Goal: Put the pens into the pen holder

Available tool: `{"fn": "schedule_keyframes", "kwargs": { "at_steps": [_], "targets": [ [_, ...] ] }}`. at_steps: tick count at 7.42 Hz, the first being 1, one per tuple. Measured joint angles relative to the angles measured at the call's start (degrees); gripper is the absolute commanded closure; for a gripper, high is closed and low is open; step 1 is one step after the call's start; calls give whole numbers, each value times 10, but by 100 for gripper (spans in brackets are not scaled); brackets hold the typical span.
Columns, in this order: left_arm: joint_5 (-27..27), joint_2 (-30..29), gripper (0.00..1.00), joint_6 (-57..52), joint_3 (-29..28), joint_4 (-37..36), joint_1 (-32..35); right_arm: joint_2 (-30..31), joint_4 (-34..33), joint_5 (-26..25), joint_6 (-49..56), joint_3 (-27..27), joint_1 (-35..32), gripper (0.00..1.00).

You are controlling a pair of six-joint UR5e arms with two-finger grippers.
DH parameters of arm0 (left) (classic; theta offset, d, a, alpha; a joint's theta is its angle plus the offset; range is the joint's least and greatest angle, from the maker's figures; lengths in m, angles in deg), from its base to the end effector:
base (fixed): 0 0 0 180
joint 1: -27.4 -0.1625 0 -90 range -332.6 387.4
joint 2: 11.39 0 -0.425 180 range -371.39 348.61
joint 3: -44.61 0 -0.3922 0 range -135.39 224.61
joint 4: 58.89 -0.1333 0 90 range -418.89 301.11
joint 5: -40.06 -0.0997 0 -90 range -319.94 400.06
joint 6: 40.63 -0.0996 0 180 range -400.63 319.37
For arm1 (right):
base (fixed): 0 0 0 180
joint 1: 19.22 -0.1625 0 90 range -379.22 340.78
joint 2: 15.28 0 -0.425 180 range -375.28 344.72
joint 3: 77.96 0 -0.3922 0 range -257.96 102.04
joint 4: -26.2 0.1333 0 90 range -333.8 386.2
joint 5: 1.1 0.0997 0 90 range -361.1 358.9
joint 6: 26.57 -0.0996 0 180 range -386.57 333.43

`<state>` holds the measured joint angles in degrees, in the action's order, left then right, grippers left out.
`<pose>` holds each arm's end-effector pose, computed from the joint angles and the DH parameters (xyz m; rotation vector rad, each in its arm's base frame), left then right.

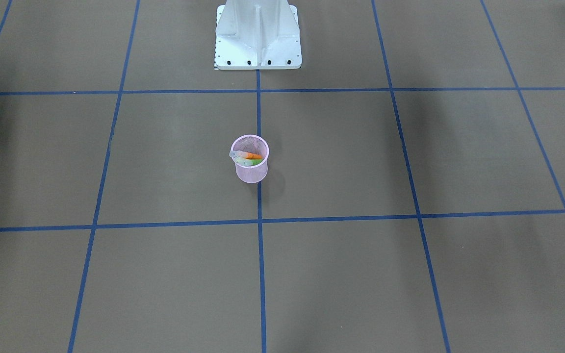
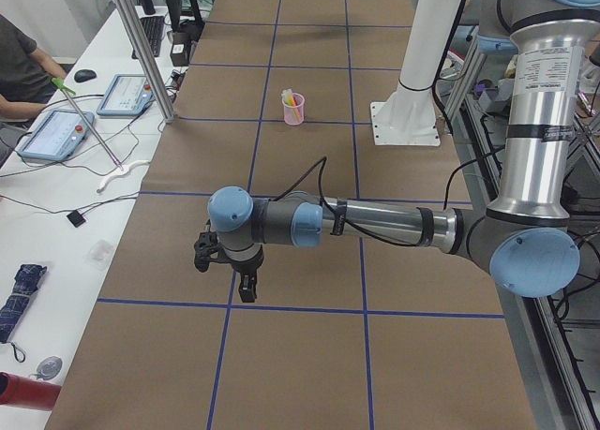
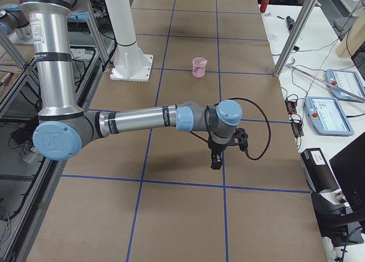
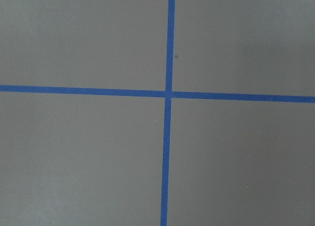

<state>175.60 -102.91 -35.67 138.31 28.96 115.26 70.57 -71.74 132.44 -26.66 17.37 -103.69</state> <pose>-0.0433 -0.5071 0.6160 0.0014 0.7963 -0.0253 0.0144 -0.5230 0.5913 -0.0117 -0.7605 -0.1005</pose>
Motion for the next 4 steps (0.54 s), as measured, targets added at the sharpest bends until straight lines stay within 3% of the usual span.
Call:
{"fn": "schedule_keyframes", "kwargs": {
  "at_steps": [4],
  "targets": [
    [1, -4, 0, -2, 1, 12, -1, 2, -14, 12, -1, 2, -4, 0]
  ]
}}
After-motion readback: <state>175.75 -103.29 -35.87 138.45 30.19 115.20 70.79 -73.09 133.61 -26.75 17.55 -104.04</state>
